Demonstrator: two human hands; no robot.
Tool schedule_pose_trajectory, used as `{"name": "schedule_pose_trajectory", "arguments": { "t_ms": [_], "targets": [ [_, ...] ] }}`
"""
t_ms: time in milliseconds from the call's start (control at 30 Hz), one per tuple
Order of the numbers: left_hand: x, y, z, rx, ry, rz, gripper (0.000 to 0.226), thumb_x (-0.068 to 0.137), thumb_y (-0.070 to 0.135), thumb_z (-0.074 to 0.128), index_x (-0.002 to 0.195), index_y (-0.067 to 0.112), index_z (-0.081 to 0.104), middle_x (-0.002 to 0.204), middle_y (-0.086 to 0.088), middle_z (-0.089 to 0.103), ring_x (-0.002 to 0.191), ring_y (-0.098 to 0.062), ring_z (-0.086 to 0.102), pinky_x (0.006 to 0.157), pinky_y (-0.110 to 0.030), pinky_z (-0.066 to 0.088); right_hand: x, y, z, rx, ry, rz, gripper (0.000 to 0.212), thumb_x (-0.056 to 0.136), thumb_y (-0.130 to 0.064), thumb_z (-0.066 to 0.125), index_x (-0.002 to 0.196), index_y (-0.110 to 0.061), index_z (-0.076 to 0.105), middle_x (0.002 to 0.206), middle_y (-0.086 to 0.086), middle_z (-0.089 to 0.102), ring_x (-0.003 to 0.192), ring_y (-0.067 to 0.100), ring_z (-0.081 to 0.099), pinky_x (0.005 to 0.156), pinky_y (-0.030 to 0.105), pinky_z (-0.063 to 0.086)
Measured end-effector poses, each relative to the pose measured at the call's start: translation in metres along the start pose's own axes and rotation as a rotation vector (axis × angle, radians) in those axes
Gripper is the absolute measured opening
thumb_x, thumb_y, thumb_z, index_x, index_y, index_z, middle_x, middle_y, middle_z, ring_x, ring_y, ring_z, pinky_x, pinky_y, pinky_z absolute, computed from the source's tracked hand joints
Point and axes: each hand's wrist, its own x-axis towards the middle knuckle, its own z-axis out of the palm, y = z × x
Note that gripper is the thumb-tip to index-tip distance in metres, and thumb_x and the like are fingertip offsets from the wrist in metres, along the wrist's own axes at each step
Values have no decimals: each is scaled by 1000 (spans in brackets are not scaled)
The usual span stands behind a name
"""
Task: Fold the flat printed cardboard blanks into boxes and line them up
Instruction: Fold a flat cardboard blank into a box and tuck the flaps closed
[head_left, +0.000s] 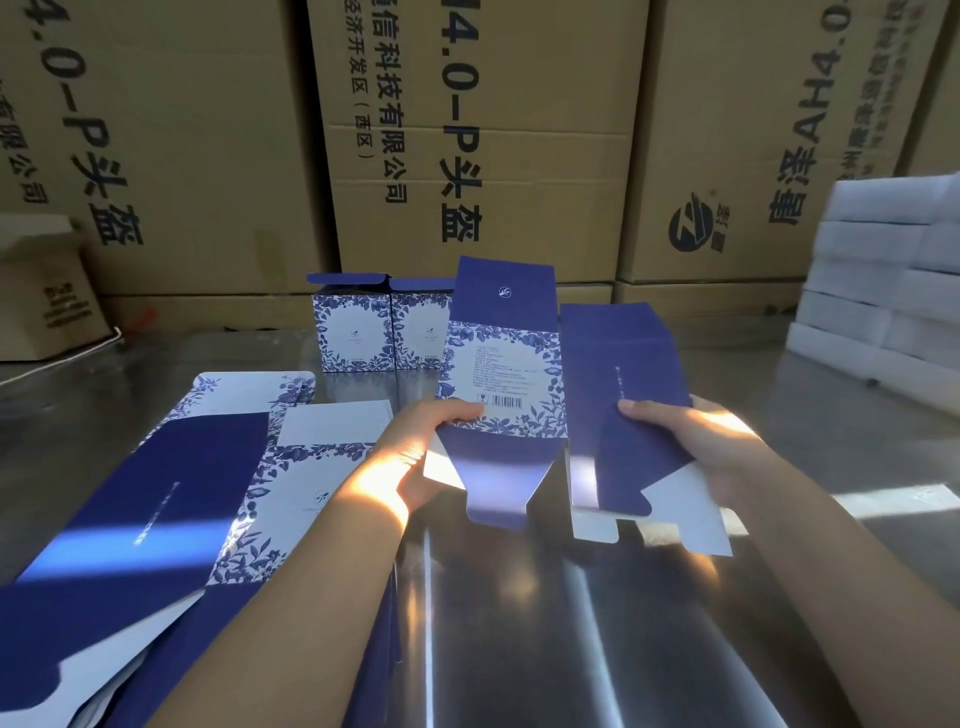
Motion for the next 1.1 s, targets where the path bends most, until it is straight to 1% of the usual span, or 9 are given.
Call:
{"name": "schedule_pose_trajectory", "arguments": {
  "t_ms": [133, 267, 367, 433, 533, 633, 833, 933, 1100],
  "targets": [
    [-1, 2, 2, 28, 9, 17, 46, 56, 14, 79, 100, 3, 69, 90, -19, 63, 77, -35, 62, 86, -59, 47, -1, 0, -1, 0, -26, -11, 68, 41, -33, 87, 104, -17, 67, 91, 9, 75, 78, 31, 72, 65, 40, 57],
    [0, 1, 1, -42, 4, 3, 4, 64, 15, 76, 63, 13, 72, 59, -9, 61, 51, -25, 60, 63, -36, 52, 1, 0, -2, 24, -22, 10, 72, 39, -34, 86, 105, -14, 68, 91, 11, 75, 70, 29, 72, 60, 37, 55],
    [3, 2, 3, -219, -6, 60, 18, 70, 22, 71, 52, 20, 70, 60, -6, 64, 49, -23, 62, 56, -30, 52, 2, 0, 3, 84, -55, 73, 78, 44, -37, 86, 114, -9, 65, 97, 14, 73, 73, 31, 70, 63, 39, 56],
    [0, 3, 6, -337, -78, 123, 10, 72, 31, 72, 72, 22, 74, 73, -6, 71, 61, -24, 69, 53, -31, 54, 2, 0, 6, 134, -95, 91, 76, 51, -42, 82, 117, -10, 64, 95, 12, 73, 70, 29, 69, 58, 35, 56],
    [-1, 3, 7, -336, -200, 140, 44, 71, 34, 72, 113, 22, 67, 106, -5, 70, 87, -27, 69, 70, -36, 54, 2, -5, 8, 92, -156, 44, 53, 65, -56, 68, 102, -18, 68, 78, 3, 74, 59, 19, 70, 47, 24, 54],
    [1, 2, 8, -332, -216, 117, 82, 68, 31, 71, 143, 23, 38, 119, -6, 62, 93, -28, 63, 75, -36, 54, 0, -8, 6, 82, -104, -7, 27, 86, -59, 49, 80, -39, 67, 62, -18, 67, 55, 2, 66, 45, 29, 53],
    [4, 1, 9, -327, -195, 58, 32, 81, 36, 63, 106, 16, 60, 107, -12, 59, 94, -31, 64, 76, -42, 56, -6, -6, 10, 237, -222, 0, 71, 66, -80, 52, 94, -19, 75, 100, 9, 72, 88, 25, 70, 66, 36, 56],
    [5, 2, 11, -351, -151, 40, 57, 64, 41, 68, 116, 19, 58, 115, -12, 60, 94, -34, 67, 71, -41, 57, -8, -10, 14, 250, -233, 7, 78, 68, -75, 50, 124, -21, 57, 120, 5, 64, 105, 27, 65, 64, 36, 55],
    [5, 0, 11, -337, -147, 41, 64, 60, 47, 70, 118, 19, 60, 118, -14, 62, 96, -33, 68, 73, -43, 57, -15, -12, 17, 268, -259, -9, 60, 73, -60, 57, 118, -20, 57, 98, 2, 69, 87, 24, 70, 65, 34, 56]
  ]
}}
